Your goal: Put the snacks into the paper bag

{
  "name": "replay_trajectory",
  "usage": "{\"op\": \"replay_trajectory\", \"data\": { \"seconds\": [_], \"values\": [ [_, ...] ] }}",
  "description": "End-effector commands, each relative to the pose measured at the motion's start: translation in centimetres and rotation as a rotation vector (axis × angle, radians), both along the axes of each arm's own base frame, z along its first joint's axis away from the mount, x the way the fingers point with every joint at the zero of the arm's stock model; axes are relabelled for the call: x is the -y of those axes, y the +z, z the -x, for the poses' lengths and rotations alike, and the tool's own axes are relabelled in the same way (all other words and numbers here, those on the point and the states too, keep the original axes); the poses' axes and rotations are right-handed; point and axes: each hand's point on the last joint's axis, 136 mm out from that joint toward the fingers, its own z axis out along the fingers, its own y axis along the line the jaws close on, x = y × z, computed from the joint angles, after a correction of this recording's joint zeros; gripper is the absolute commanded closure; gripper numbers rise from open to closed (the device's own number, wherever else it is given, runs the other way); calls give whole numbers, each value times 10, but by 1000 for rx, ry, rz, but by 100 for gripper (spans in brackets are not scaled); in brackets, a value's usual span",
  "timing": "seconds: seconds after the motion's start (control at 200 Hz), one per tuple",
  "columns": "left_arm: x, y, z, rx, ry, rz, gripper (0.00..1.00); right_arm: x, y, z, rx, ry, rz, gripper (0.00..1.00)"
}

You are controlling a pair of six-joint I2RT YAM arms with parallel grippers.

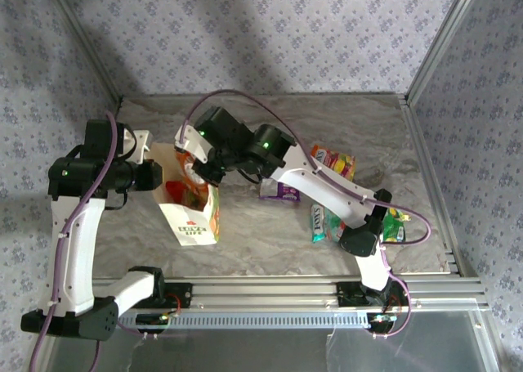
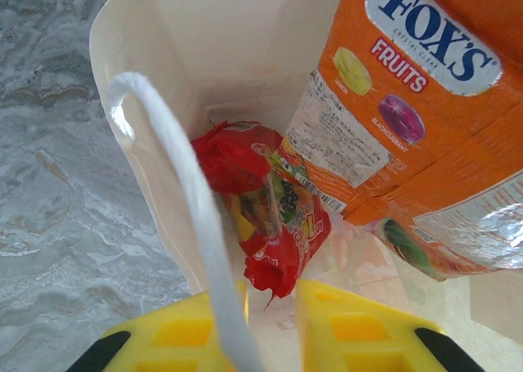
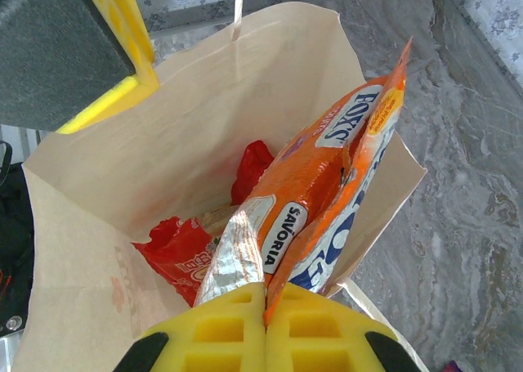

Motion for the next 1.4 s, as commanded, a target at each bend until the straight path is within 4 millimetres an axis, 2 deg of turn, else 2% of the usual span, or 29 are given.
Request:
{"op": "replay_trajectory", "data": {
  "seconds": [0.0, 0.495, 0.68, 0.805, 1.144, 1.399],
  "values": [
    [1, -2, -1, -4, -7, 7, 78, 11, 30, 1, 60, -21, -48, 100],
    [2, -4, -6, -9, -9, 12, 77, 17, 29, 2, 48, -42, -34, 99],
    [1, 1, -7, 4, -2, 12, 69, 20, 31, 2, 46, -56, -35, 79],
    [0, 4, -6, 9, 2, 4, 67, 23, 39, 3, 52, -66, -54, 70],
    [-1, 6, -4, 10, 7, 0, 67, 41, 68, 3, 88, -126, -132, 58],
    [-3, 7, -2, 13, 12, -7, 66, 65, 73, 0, 59, -206, -141, 48]
  ]
}}
